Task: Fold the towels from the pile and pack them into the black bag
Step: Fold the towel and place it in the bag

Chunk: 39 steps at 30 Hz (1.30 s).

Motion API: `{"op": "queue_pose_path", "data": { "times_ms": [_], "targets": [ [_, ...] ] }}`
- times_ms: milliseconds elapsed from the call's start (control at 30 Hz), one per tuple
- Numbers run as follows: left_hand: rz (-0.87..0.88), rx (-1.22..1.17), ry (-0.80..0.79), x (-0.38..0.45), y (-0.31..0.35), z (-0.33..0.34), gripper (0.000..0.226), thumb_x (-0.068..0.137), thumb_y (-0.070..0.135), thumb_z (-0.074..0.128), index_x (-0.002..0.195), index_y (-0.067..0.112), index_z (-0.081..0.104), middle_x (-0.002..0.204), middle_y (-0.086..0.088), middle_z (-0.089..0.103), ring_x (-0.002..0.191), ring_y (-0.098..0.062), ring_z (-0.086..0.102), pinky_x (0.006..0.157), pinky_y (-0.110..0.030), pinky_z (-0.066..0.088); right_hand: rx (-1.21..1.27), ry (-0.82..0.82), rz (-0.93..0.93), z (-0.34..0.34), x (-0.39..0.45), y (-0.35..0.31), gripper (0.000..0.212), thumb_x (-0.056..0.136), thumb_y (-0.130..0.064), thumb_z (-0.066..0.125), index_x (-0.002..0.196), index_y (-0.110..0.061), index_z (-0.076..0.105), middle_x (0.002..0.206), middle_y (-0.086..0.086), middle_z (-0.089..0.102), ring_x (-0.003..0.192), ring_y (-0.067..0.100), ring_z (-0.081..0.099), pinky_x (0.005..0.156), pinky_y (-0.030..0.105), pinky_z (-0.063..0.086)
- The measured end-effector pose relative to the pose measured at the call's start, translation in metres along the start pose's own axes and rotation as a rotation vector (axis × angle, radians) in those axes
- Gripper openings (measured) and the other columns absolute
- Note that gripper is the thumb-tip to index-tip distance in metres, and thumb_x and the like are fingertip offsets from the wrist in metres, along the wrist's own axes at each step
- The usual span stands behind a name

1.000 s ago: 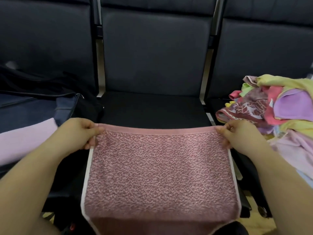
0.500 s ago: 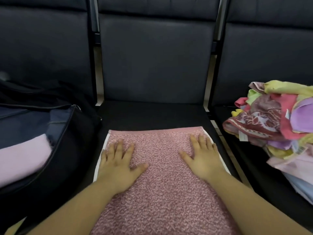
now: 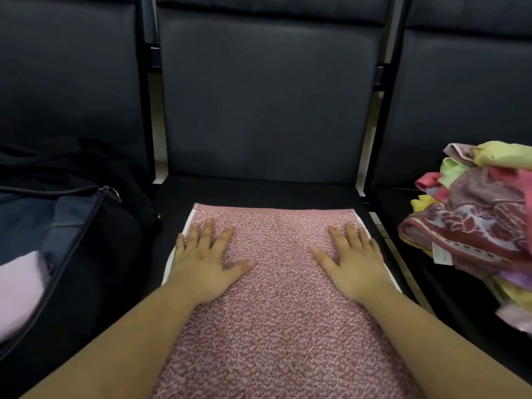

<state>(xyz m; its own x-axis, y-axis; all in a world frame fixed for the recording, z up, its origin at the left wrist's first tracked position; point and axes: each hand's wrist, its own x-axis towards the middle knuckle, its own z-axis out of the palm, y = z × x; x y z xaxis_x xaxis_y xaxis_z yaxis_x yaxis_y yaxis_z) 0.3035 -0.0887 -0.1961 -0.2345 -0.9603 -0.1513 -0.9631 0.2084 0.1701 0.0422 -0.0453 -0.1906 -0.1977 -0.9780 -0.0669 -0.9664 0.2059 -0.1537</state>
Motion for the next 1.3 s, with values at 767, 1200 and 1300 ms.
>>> {"op": "queue_pose_path", "data": {
  "times_ms": [767,1200,1300],
  "targets": [
    [0.066,-0.037,0.120,0.010,0.002,-0.013,0.072,0.082,0.075,0.020,0.114,0.016,0.047,0.116,-0.004,0.051,0.115,-0.020,0.046,0.104,-0.033,0.032,0.014,0.090,-0.231,-0.006,0.015,0.012,0.118,0.059,-0.090,-0.015,0.146,-0.028,0.036,0.142,-0.005,0.043,0.133,0.013,0.035,0.111,0.028,0.023],
    [-0.079,-0.004,-0.029,-0.123,-0.004,-0.031,0.065,0.089,0.059,0.048,0.140,0.019,0.041,0.140,-0.004,0.039,0.129,-0.021,0.038,0.105,-0.034,0.037,0.323,-0.218,0.091,-0.037,-0.091,0.025,0.100,0.079,-0.063,0.062,0.153,-0.021,0.010,0.160,0.005,0.009,0.143,0.024,0.025,0.115,0.042,0.028],
    [-0.195,-0.044,-0.089,-0.135,-0.010,-0.045,0.055,0.091,0.044,0.053,0.134,0.012,0.042,0.134,-0.010,0.041,0.120,-0.025,0.048,0.095,-0.032,0.042,0.374,-0.209,0.202,-0.044,-0.098,0.032,0.104,0.068,-0.055,0.074,0.149,-0.013,0.023,0.147,0.012,0.036,0.125,0.027,0.048,0.103,0.042,0.044]
  ]
}}
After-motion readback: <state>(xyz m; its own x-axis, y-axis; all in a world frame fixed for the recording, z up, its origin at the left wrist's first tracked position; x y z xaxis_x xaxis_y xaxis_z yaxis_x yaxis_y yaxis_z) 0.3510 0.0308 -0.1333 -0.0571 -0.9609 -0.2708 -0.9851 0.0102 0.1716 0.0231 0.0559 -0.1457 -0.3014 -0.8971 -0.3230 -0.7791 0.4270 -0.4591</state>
